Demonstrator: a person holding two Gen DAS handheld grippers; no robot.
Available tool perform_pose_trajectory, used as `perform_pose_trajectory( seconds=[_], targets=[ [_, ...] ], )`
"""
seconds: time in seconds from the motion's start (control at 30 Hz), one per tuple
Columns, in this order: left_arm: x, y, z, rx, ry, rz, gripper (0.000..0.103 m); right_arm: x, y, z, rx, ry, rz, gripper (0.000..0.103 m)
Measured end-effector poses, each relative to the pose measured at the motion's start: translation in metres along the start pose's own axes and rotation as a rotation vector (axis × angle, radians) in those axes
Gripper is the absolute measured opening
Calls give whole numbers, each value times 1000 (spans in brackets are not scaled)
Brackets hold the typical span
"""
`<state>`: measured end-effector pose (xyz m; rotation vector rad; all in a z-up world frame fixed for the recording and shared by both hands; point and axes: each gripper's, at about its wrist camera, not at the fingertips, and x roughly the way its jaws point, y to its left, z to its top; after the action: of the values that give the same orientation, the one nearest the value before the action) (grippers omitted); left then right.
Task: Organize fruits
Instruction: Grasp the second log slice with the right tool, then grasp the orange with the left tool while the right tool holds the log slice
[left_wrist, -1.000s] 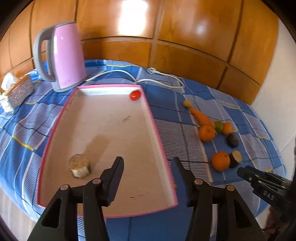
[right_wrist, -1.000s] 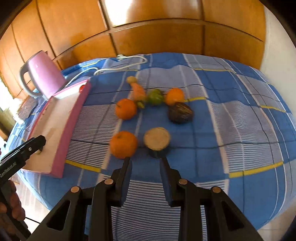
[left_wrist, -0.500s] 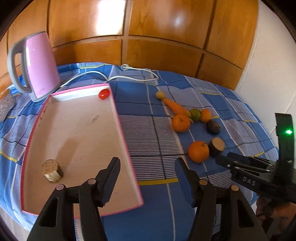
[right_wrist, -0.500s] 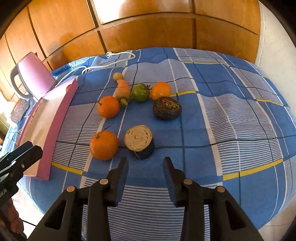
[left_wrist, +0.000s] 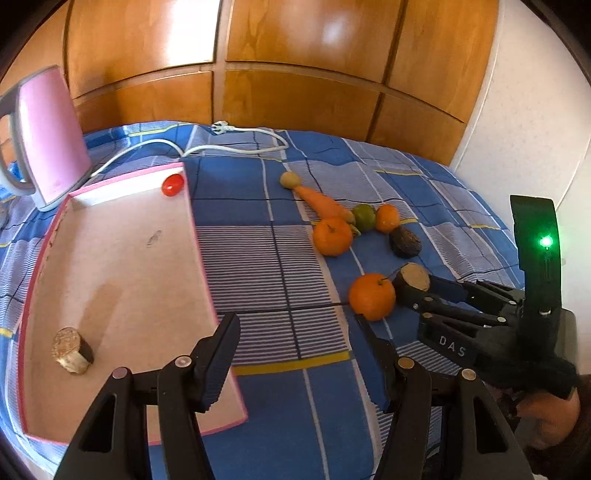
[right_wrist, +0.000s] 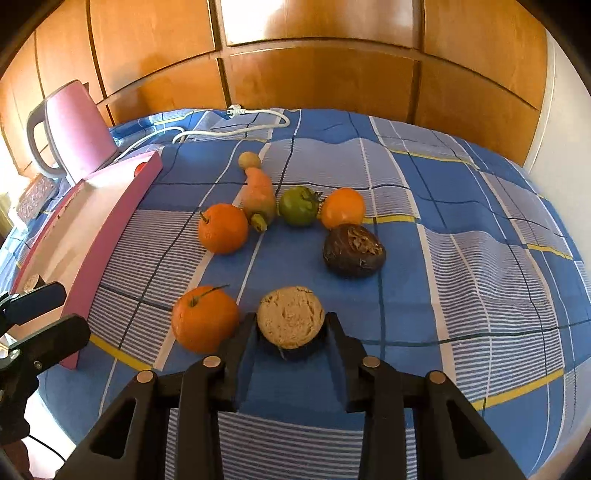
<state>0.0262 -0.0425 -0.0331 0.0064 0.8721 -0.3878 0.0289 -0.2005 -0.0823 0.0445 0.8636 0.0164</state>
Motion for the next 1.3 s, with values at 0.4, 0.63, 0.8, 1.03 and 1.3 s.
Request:
perform_pose_trajectory(
  seconds=[0.4, 0.63, 0.8, 1.03, 1.3],
  targets=[
    [28, -24, 7, 59, 44, -58, 61, 1, -21, -3, 80, -5, 23, 36],
    [46, -41, 8, 106, 72, -88, 61, 5, -25, -2, 64, -10, 34, 35],
    [54, -44, 10, 107, 85, -94, 61, 6, -25, -3, 33, -32, 39, 37],
    [62, -43, 12, 86, 94, -108, 61, 6, -30, -4, 44, -41, 63, 37],
    [69, -47, 15, 82, 86, -121, 59, 5, -40, -1, 109, -38, 96, 34]
  ],
)
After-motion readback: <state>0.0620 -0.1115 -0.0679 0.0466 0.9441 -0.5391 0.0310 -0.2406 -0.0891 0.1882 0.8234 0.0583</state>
